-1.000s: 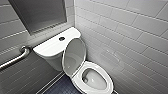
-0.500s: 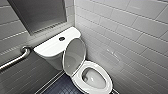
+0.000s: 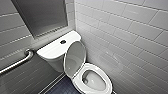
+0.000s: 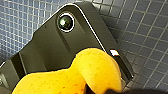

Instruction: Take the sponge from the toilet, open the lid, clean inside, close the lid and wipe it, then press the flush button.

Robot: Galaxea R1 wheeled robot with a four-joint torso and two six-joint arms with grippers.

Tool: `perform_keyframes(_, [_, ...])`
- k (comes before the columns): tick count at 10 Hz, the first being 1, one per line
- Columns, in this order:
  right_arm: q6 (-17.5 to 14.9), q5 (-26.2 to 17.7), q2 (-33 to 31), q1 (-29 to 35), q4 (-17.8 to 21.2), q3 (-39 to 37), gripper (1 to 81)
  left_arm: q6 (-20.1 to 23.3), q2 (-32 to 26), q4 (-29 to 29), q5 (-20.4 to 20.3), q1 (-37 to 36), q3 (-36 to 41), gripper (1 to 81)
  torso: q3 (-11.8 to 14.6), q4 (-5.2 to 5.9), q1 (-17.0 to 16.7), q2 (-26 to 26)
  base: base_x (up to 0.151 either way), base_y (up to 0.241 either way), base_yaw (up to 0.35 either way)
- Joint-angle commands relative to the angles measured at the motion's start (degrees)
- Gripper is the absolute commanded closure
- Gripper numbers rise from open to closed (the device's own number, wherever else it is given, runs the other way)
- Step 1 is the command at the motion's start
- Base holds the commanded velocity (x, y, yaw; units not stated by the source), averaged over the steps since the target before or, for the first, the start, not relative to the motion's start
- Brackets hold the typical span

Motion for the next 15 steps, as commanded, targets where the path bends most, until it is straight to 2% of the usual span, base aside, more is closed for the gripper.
perform_keyframes(1, [-0.13, -2.73, -0.21, -0.50, -1.02, -3.59, 81.1, -0.28, -0.23, 0.41, 1.01, 0.20, 0.85, 1.0, -0.04, 5.60, 0.00, 0.00, 0.000, 0.000, 0.000])
perform_keyframes(2, [-0.04, -2.73, 1.03, -0.68, -0.93, -5.36, 81.1, -0.37, -0.23, 0.41, 1.01, 0.28, 0.85, 1.0, 0.20, 4.66, -0.02, 0.00, 0.000, 0.000, 0.000])
perform_keyframes(3, [0.40, -2.82, 2.26, -1.20, -0.84, -7.38, 81.1, -0.37, -0.32, 0.41, 1.09, 0.28, 0.76, 1.0, 0.33, 0.94, -0.02, 0.00, 0.000, 0.000, 0.000])
perform_keyframes(5, [0.58, -2.91, 4.36, -3.13, -0.67, -10.36, 81.1, -0.46, -0.32, 0.41, 1.09, 0.28, 0.76, 1.0, 0.33, 2.56, -0.05, 0.00, 0.000, 0.000, 0.000])
perform_keyframes(7, [0.67, -2.39, 6.21, -5.95, 1.07, -12.92, 81.1, -0.54, -0.41, 0.59, 1.18, 0.28, 0.76, 1.0, 0.33, 2.56, -0.05, 0.00, 0.000, 0.000, 0.000])
perform_keyframes(8, [-1.75, -0.99, 7.18, -6.91, 6.13, -13.88, 81.1, -0.72, -0.41, 0.59, 1.18, 0.28, 0.76, 1.0, 0.33, 2.56, -0.05, 0.00, 0.000, 0.000, 0.000])
perform_keyframes(9, [-9.61, -0.10, 7.89, -7.09, 13.39, -14.24, 81.1, -0.72, -0.41, 0.50, 1.18, 0.20, 0.76, 1.0, 0.33, 2.56, -0.05, 0.00, 0.000, 0.000, 0.000])
perform_keyframes(10, [-24.21, -0.88, 8.42, -6.92, 27.72, -13.29, 81.1, -0.73, -0.41, 0.59, 1.18, 0.28, 0.67, 1.0, 0.33, 2.56, -0.05, 0.00, 0.000, 0.000, 0.000])
perform_keyframes(11, [-30.85, -3.23, 7.30, -6.31, 33.26, -10.95, 81.1, -0.81, -0.24, 0.42, 1.10, 0.28, -0.02, 1.0, 0.33, 2.56, -0.05, 0.00, 0.000, 0.000, 0.000])
perform_keyframes(12, [-30.98, -3.01, 4.58, -6.04, 32.56, -6.39, 81.1, -0.73, 0.03, 0.41, 1.09, 0.28, -0.90, 1.0, 0.33, 2.56, -0.05, 0.00, 0.000, 0.000, 0.000])
perform_keyframes(15, [-31.06, 1.57, -8.36, -3.24, 32.38, 11.58, 81.1, -0.72, 0.38, 0.41, 1.01, 0.28, -1.53, 1.0, 0.33, 2.56, -0.05, 0.00, 0.000, 0.000, 0.000])
